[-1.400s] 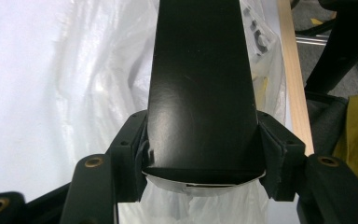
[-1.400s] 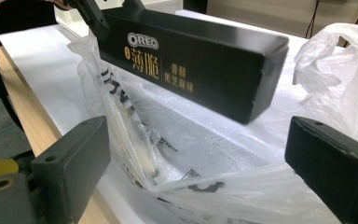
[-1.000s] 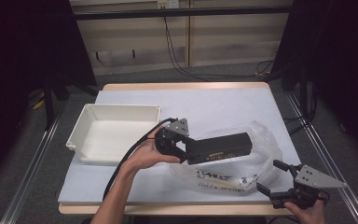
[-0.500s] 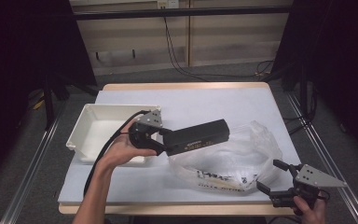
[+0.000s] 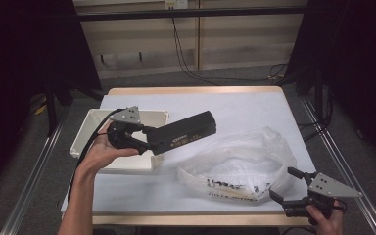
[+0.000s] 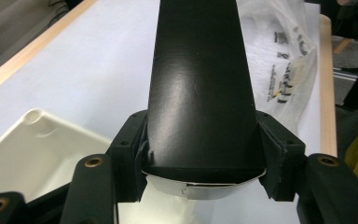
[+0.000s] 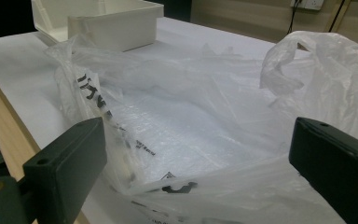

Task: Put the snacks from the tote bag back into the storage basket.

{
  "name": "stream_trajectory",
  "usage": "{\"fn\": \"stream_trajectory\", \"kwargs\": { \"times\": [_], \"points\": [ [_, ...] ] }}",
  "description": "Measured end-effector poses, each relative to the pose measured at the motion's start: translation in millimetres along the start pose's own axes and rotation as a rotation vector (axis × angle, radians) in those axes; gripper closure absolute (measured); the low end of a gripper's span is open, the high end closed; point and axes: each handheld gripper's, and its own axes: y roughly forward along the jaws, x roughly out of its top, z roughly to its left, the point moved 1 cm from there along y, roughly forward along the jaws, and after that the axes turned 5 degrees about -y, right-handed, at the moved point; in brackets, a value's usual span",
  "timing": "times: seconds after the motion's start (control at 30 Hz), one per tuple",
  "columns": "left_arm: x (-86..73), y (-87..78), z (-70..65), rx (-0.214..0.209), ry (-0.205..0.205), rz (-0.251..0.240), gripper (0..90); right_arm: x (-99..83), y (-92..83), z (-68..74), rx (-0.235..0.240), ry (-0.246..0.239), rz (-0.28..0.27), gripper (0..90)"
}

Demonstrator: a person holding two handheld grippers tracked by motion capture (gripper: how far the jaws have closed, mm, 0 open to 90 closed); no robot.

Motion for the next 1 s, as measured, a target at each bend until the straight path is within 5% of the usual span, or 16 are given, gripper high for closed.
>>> {"fn": "stream_trajectory", "kwargs": {
  "times": [0.2,0.63,1.0],
  "points": [
    [-8.1,-21.9,12.1,0.059,-0.024,-0.006,43.2,1.0,0.3,1.9,0.008,-0.015,-0.006,3.4],
    [-17.2,-53.2,31.3,0.084,-0.006,-0.020,43.3,-1.7,1.8,0.4,0.013,-0.014,-0.002,3.3],
    [-33.2,-74.9,50.3,0.124,-0.038,-0.037,43.4,-4.2,8.3,0.6,0.031,-0.018,0.009,3.1]
  ]
}}
